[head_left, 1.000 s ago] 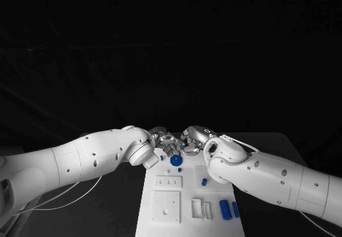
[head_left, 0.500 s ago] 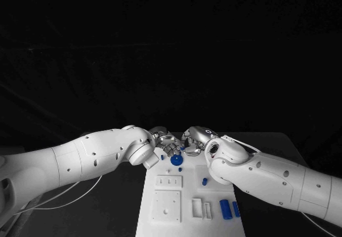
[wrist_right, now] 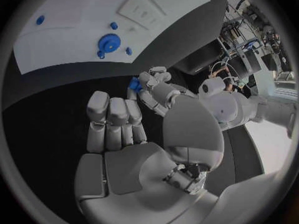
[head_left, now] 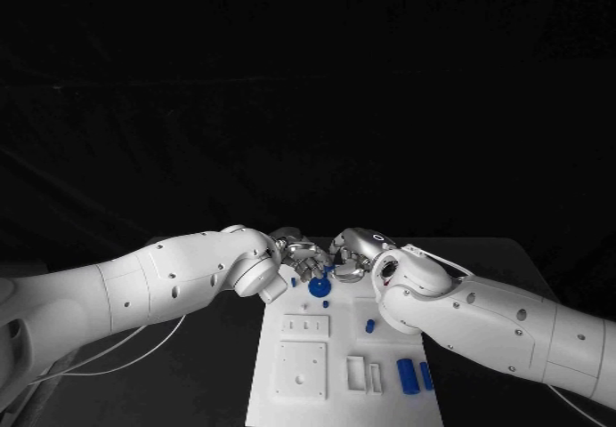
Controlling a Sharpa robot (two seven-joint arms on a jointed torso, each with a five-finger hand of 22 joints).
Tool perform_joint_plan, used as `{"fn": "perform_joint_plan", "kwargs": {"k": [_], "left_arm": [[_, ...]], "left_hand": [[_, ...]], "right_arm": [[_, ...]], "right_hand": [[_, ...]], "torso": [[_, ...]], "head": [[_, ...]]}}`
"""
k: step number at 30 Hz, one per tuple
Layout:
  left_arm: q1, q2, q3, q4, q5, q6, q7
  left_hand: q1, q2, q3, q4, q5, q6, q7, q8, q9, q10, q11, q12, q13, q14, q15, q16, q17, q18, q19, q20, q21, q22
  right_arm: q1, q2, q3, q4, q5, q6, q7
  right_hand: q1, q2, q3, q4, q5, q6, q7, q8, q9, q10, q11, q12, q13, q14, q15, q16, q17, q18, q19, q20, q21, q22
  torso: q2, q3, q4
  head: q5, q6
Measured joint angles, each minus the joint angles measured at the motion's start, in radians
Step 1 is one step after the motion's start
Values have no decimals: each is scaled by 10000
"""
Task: Assemble the parts on the task board
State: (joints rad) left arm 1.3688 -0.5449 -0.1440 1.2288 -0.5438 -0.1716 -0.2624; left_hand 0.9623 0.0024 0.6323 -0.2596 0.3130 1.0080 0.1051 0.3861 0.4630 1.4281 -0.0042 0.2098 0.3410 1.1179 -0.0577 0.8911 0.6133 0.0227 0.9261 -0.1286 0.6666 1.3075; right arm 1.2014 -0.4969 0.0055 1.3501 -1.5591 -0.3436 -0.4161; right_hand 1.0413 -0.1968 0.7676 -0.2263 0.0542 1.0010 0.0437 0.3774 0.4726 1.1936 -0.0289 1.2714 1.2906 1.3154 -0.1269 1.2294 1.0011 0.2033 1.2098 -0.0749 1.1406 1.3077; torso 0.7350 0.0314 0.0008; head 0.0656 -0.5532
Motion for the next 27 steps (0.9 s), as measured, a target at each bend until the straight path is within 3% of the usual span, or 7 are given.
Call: {"fn": "perform_joint_plan", "kwargs": {"k": [6, 9, 10, 13, 17, 23, 27], "left_arm": [[-10, -2, -6, -10, 7, -68, -11], [-15, -2, -9, -13, 17, -88, -17], [-17, -11, -13, -19, 18, -98, -25], [-21, -65, -23, -45, 16, -123, -65], [-22, -144, -39, -62, -53, -127, -134], [-22, -193, -106, 1, -332, -98, -211], [-27, -283, -259, 121, -708, -79, -268]], "left_hand": [[-203, -7, -33, -39, 623, 44, 40, 84, 0, 240, -93, 105, 171, 195, -124, 212, 69, -1, 104, -36, 205, -1], [-332, 18, -60, -132, 1058, 75, 67, 121, 0, 332, -157, 209, 272, 254, -182, 360, 137, -2, 142, -73, 332, -1], [-385, 40, -74, -199, 1296, 75, 66, 121, 1, 351, -174, 266, 328, 289, -217, 435, 166, -1, 179, -38, 407, -1], [-502, 56, -75, -228, 1787, 110, 102, 182, 55, 370, -191, 430, 470, 377, -302, 629, 237, -2, 232, -89, 596, -1], [-646, -14, -40, -265, 2263, 143, 135, 182, 942, 374, -222, 604, 632, 481, -375, 810, 289, 0, 252, -69, 807, -2], [-587, -207, -36, -270, 2444, 175, 145, 182, 956, 371, -301, 766, 784, 540, -431, 933, 322, 1, 320, -107, 1000, -3], [-432, -381, -38, -272, 2355, 292, 144, 131, 958, 387, -391, 996, 938, 645, -503, 1118, 366, 0, 447, -161, 1234, 3]], "right_arm": [[3, -27, 3, 0, 52, -30, 36], [8, -89, 8, -12, 104, -63, 109], [9, -138, 10, -15, 135, -93, 155], [10, -308, 10, -42, 212, -194, 259], [10, -651, 10, -152, 395, -500, 473], [12, -1102, 10, -354, 668, -923, 864], [12, -1419, 11, -507, 851, -1114, 1114]], "right_hand": [[33, -228, -74, 310, 0, 30, 14, -33, 55, -9, 3, -76, -32, 2, 1, -37, 0, 1, 39, -32, -45, 0], [22, -343, -116, 405, -1, 95, 53, -69, 583, -178, 31, -188, -106, 3, 1, -38, -4, 1, 54, -19, -45, -1], [-44, -426, -160, 452, 0, 155, 204, -133, 585, -326, 46, -314, -211, 2, 2, -52, -16, 2, 54, -19, -101, -1], [43, -634, -192, 548, 0, -22, 393, -305, 527, -871, 112, -774, -542, 0, 4, -142, -49, 1, 52, -21, -187, -1], [176, -800, -225, 623, 129, -306, 653, -567, 442, -1367, 254, -1246, -882, -146, 143, -321, -102, -34, -118, 1, -402, -22], [303, -928, -252, 651, 424, -704, 801, -793, 350, -1634, 373, -1493, -1088, -295, 292, -501, -152, -40, -313, 58, -615, -87], [303, -928, -252, 651, 613, -726, 821, -793, 350, -1636, 375, -1494, -1140, -296, 292, -503, -152, -41, -314, 59, -655, -88]], "torso": [[0, 1, -1], [0, 1, -1], [0, 0, -1], [0, -4, -1], [0, -4, -7], [-6, 1, -7], [-14, 5, -9]], "head": [[9, -15], [11, -21], [11, -24], [20, -32], [33, -51], [37, -79], [38, -106]]}}
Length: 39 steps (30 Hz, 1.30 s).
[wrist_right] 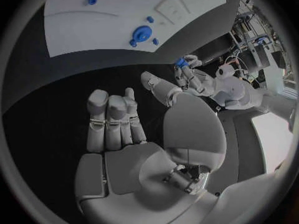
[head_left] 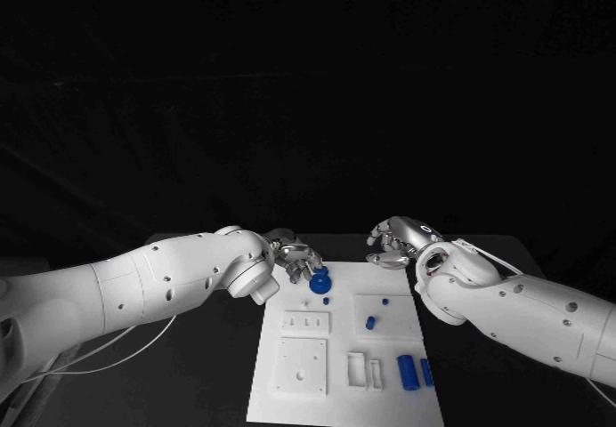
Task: Assemble the parts on the task board
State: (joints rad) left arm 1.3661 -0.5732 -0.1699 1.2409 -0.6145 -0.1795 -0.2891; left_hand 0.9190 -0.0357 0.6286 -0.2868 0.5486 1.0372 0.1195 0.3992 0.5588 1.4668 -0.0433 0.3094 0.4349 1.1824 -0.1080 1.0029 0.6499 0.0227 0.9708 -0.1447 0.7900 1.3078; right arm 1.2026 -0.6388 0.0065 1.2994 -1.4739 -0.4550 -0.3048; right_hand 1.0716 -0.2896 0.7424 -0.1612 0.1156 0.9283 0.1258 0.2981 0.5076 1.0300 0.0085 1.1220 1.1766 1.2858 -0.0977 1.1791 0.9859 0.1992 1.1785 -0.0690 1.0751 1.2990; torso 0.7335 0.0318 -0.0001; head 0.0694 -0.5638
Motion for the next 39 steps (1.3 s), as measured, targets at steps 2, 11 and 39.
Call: {"fn": "perform_joint_plan", "kwargs": {"k": [2, 11, 39], "left_arm": [[-2, -33, -50, 33, -193, 3, -26], [-148, -110, -307, 191, -1325, -80, -98], [-1220, 444, -672, -448, -3258, -728, -434]], "left_hand": [[62, -84, -9, -9, -192, 28, -3, -47, 0, -34, -35, 144, 82, 55, -53, 120, 33, 3, 74, -4, 118, 3], [196, -325, -55, 83, -1095, 242, -71, -131, 0, 4, -192, 986, 544, 215, -180, 737, 147, 1, 324, -106, 580, 2], [151, -562, -106, 255, -1467, 540, -364, -284, 3, 35, -463, 2629, 1173, 392, -501, 1866, 157, 2, 427, -144, 1387, -2]], "right_arm": [[0, -131, 3, -24, 77, -69, 94], [0, -658, 23, -5, 423, -330, 451], [-1, -939, 53, 257, 889, -529, 762]], "right_hand": [[27, 27, 0, 0, 85, -20, -14, 0, 0, 0, 0, -1, -20, -1, 1, -1, 0, 0, -32, 32, 0, 0], [107, 27, 0, 0, 358, -37, -30, 0, 1, 1, 0, -6, -78, -1, 1, -40, 0, 1, -33, 34, -38, 0], [146, 66, -28, 27, 975, -16, -35, -38, -6, 11, 4, -6, -190, -1, 1, -79, 1, 1, -47, 52, -77, 15]], "torso": [[-5, 4, -4], [-31, 40, -17], [-95, 151, -70]], "head": [[3, -10], [22, -140], [15, -672]]}}
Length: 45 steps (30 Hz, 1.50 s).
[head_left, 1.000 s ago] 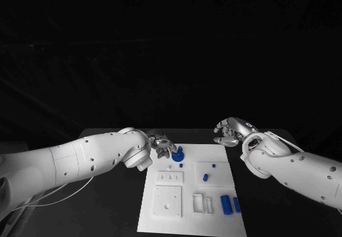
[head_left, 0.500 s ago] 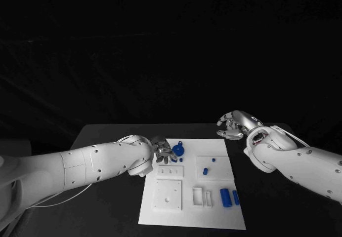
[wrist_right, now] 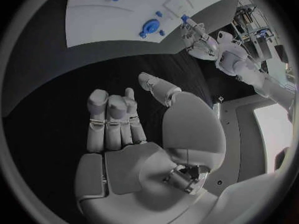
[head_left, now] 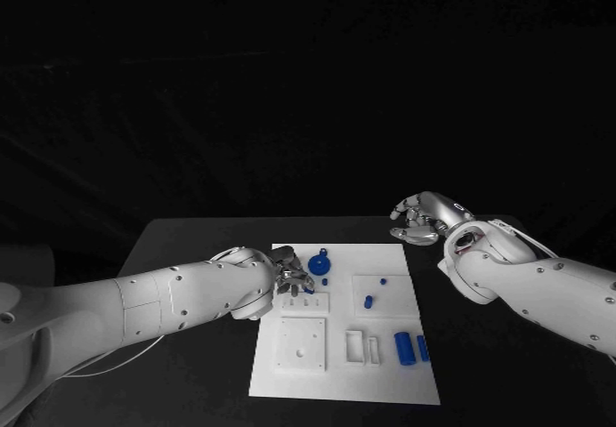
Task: Assemble the parts on the task board
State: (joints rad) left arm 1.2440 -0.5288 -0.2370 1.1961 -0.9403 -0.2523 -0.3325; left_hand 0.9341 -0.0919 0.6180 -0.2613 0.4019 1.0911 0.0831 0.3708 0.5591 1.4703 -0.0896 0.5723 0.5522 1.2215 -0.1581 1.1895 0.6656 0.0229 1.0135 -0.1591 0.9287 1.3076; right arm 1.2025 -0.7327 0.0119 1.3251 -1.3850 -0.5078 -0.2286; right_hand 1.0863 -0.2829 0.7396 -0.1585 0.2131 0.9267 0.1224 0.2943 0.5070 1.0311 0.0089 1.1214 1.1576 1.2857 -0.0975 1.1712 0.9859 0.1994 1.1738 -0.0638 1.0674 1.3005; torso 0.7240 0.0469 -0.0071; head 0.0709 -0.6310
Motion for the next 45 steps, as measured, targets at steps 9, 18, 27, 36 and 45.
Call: {"fn": "perform_joint_plan", "kwargs": {"k": [9, 18, 27, 36, 45], "left_arm": [[-150, 116, -1, -273, -114, 22, -68], [-258, 141, -2, -493, -290, 54, -113], [-401, 285, -2, -681, -416, 70, -121], [-503, 411, 0, -844, -491, 64, -112], [-513, 430, 1, -872, -544, 170, -110]], "left_hand": [[-26, 52, -1, 1, 161, 11, -11, -44, 2, -34, -34, 154, 33, -3, -4, 143, -23, 0, 0, 0, 82, -1], [-26, 53, 25, 31, 191, 22, -22, -19, 2, -38, -36, 201, 32, -3, -3, 150, -38, 0, -1, 1, 121, -2], [-52, 106, 14, 41, 191, 24, -24, -21, 2, -39, -36, 238, 31, -29, -30, 188, -45, -1, -1, 1, 120, 2], [-51, 107, 12, 41, 190, 25, -24, -59, 3, -40, -36, 238, 30, -30, -30, 188, -65, -1, -1, 1, 120, 4], [-40, 118, -1, 53, 188, 25, -24, -100, 5, -41, -36, 238, 28, -29, -29, 188, -64, -1, -1, 1, 120, 3]], "right_arm": [[0, -28, 2, 27, 48, -1, 8], [0, -35, 2, 18, 67, -1, 14], [0, -30, 3, 18, 77, -1, 17], [1, -23, 3, 19, 82, -1, 17], [1, -15, 3, 4, 85, 0, 17]], "right_hand": [[0, 0, 0, 0, 116, 21, -4, 0, 1, 2, 1, 0, -12, 0, 0, 0, 0, 1, 0, 1, 0, 0], [0, 0, 0, 0, 232, 31, -13, 0, 2, 4, 1, 0, -29, 0, 0, -37, 11, 0, 0, 2, -38, 10], [0, 0, 1, -1, 232, 33, -15, 0, 2, 5, 2, 0, -37, 0, 0, -37, 10, 0, -1, 2, -38, 9], [0, 0, 0, -1, 232, 49, -29, 1, 4, 21, 18, 0, -37, 0, 0, -37, 10, 0, 0, 3, -38, 18], [0, 0, 1, -1, 232, 51, -31, 1, 4, 22, 18, 0, -36, 0, 0, -37, 9, -1, 0, 4, -38, 17]], "torso": [[5, -15, 11], [4, -20, 13], [1, -18, 7], [1, -18, 6], [-7, -14, 9]], "head": [[-14, -98], [-9, -165], [8, -181], [-12, -211], [-27, -252]]}}
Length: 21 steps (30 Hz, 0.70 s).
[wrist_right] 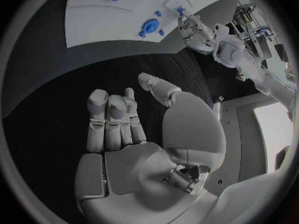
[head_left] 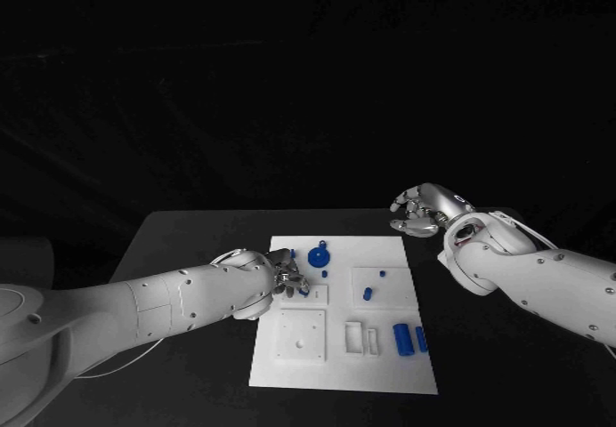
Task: Assemble the parts on the task board
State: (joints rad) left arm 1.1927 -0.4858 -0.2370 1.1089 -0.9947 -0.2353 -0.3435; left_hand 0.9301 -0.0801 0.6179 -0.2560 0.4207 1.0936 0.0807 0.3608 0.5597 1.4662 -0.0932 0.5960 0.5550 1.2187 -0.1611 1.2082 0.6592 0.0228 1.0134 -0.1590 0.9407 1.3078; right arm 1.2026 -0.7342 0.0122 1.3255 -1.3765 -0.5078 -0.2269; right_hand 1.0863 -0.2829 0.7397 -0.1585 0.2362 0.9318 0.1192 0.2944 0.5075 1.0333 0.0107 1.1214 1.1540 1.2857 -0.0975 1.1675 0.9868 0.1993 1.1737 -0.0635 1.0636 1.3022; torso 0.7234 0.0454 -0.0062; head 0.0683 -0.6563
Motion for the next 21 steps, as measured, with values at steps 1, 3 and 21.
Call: {"fn": "perform_joint_plan", "kwargs": {"k": [1, 3, 21], "left_arm": [[0, 0, 0, 0, -4, 27, -1], [0, -1, 0, 0, -12, 84, -6], [16, 15, 12, -29, -89, 403, -18]], "left_hand": [[0, 0, 0, 0, 0, 0, 0, 1, 0, 0, 0, 18, 0, 0, 0, 0, 0, 0, -4, -4, 0, 0], [0, 0, -1, 0, -6, 0, 0, 14, 0, 0, 0, 39, 0, 1, 1, 0, -6, 0, -22, -22, 0, 0], [-43, 37, -15, 13, -40, 0, -1, 30, 26, -6, -5, 80, -2, -10, -10, 38, -31, 0, -21, -21, 39, -2]], "right_arm": [[0, 2, 0, -4, 0, 0, 0], [0, 4, 0, -4, 0, 0, 0], [0, 15, 0, -7, 2, 6, -4]], "right_hand": [[0, 0, 0, 0, 0, 0, 0, 0, 0, 0, 0, 0, 0, 0, 0, 0, 0, 1, 0, 0, 0, 0], [0, 0, 0, 0, 0, 1, -1, 0, 0, 0, 0, 0, -8, 0, 0, 0, 0, 0, 0, 0, 0, 0], [0, 0, 0, 0, 40, 17, -16, 0, 1, 3, 1, 0, -17, 0, 0, 0, 8, 2, 16, 16, 0, 6]], "torso": [[0, 2, 4], [0, 3, 4], [-5, 4, 8]], "head": [[-3, -4], [-5, -11], [0, -40]]}}
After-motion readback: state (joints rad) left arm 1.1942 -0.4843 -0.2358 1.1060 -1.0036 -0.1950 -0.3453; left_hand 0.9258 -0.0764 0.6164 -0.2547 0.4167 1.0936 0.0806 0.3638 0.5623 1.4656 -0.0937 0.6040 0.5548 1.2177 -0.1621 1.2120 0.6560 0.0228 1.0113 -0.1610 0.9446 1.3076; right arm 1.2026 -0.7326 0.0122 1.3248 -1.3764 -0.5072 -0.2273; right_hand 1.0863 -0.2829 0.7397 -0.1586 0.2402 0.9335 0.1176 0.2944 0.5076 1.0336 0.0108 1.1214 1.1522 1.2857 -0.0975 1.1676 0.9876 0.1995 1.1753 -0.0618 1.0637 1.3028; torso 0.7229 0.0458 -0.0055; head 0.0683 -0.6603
